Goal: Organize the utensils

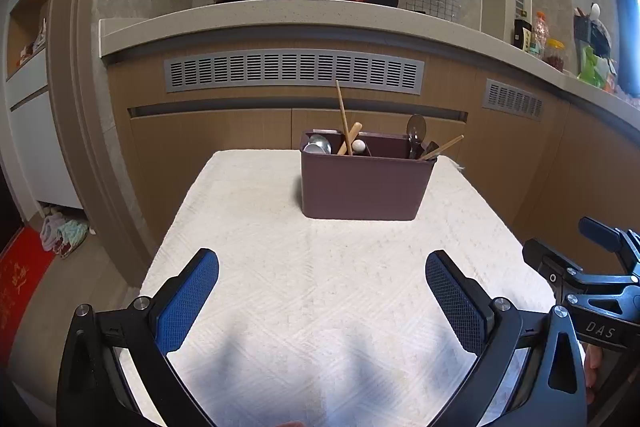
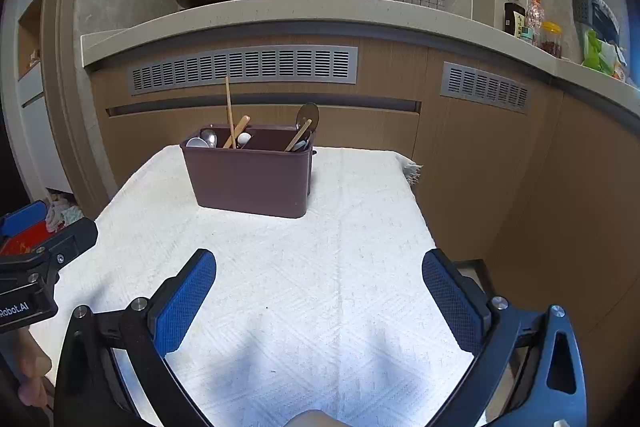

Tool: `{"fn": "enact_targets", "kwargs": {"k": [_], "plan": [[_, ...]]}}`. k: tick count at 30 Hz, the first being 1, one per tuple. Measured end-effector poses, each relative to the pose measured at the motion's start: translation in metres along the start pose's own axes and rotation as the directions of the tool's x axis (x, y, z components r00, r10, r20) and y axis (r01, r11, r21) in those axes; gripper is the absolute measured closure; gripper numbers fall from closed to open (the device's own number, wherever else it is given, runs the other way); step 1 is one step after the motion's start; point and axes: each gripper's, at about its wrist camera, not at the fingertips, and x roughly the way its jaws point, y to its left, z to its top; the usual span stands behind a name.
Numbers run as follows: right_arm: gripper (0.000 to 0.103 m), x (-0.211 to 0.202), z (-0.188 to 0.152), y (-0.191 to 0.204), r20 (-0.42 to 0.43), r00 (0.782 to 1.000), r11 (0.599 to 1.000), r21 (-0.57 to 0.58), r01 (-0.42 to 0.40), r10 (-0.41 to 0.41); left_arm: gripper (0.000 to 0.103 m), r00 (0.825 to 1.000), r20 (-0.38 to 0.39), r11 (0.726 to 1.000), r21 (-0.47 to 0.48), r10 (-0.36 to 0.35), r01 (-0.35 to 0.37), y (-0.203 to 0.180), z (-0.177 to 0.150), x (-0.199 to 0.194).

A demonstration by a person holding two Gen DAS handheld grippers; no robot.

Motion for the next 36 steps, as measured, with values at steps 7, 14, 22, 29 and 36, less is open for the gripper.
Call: {"fn": "enact_targets", "kwargs": {"k": [7, 14, 22, 29, 36], "plan": [[0.0, -0.0003, -0.0006, 0.0005, -0.004, 1.0, 1.0, 0.002, 0.0, 0.0, 0.0, 1.0, -0.005, 1.0, 0.008, -0.003, 0.003, -0.0022, -0.0009, 0.0002], [0.0, -0.0005, -0.0004, 0.0012, -0.001, 1.0, 1.0, -0.002, 0.003, -0.003, 0.0, 1.0, -0.005, 1.0, 0.008, -0.003, 0.003, -0.0027, -0.0015, 0.001], [0.0, -0.0021, -0.0002, 0.0007, 0.007, 1.0, 1.0, -0.009, 0.011, -0.011, 0.0, 1.0, -0.005, 1.0, 0.015, 0.0, 0.0, -0.0042, -0.0018, 0.0016], [0.0, -0.0026, 0.0002, -0.001, 0.008, 1.0, 1.0, -0.008, 0.011, -0.011, 0.0, 1.0, -0.005, 0.999, 0.042, 0.009, -0.009, -0.0077, -0.0024, 0.0024], [0.0, 0.0013, 0.0005, -0.0046, -0.001, 1.0, 1.0, 0.007, -0.005, 0.005, 0.0, 1.0, -0.006, 0.999, 0.049, 0.017, -0.017, -0.0068, -0.0041, 0.005]]}}
